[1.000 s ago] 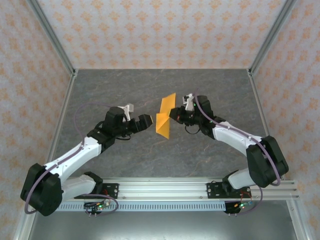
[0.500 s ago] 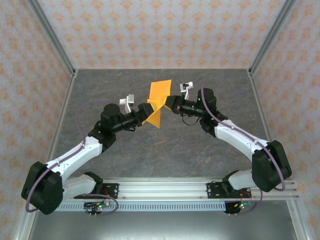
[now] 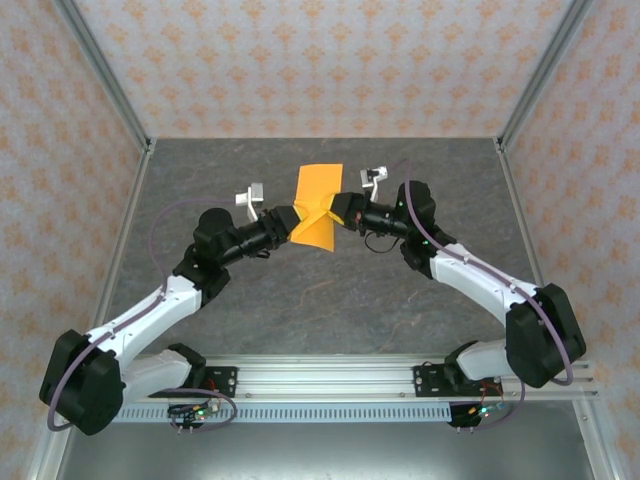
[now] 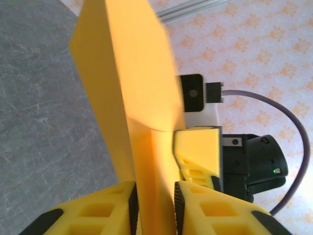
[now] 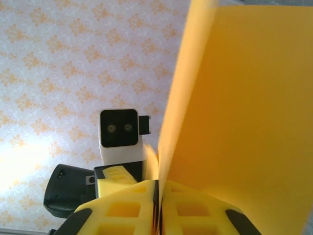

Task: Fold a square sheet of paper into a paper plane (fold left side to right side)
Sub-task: Turn over the paper at the center of the table.

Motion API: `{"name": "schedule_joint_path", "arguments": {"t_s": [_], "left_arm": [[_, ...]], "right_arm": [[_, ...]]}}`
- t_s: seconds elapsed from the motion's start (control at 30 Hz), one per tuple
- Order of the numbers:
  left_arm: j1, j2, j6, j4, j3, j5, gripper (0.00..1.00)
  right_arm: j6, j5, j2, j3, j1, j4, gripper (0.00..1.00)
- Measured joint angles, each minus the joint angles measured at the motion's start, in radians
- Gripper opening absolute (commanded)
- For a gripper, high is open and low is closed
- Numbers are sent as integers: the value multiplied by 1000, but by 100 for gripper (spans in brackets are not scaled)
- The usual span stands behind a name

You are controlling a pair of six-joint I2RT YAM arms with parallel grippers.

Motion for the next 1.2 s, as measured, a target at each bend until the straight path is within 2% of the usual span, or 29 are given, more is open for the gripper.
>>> {"name": "schedule_joint_path", "arguments": {"t_s": [0.13,0.27,0.37,0.4,0.53,0.7,0.8,0.93,1.07,1.2], "left_arm": [[0,-34,34,-48,0,-6,18],[-6,-89,146,-217,18,-43,10],[-58,-127,288,-428,71,-155,4],[-98,-132,344,-507,101,-216,1],[-289,-97,518,-768,229,-471,0],[-478,119,615,-1046,414,-850,0],[-555,316,598,-1216,534,-1052,0],[-607,577,528,-1440,722,-1257,0],[-614,769,470,-1570,849,-1349,0],[-614,883,447,-1624,883,-1355,0]], "right_arm": [[-37,20,-20,-3,0,-62,34],[-140,81,-76,0,0,-228,50],[-254,185,-127,24,1,-439,56],[-294,237,-140,40,3,-521,56],[-413,520,-178,117,5,-852,57],[-477,837,-230,126,4,-1137,60],[-488,971,-277,104,4,-1235,63],[-492,1086,-325,75,4,-1315,67],[-497,1144,-321,72,5,-1363,69],[-499,1156,-291,70,5,-1381,73]]}}
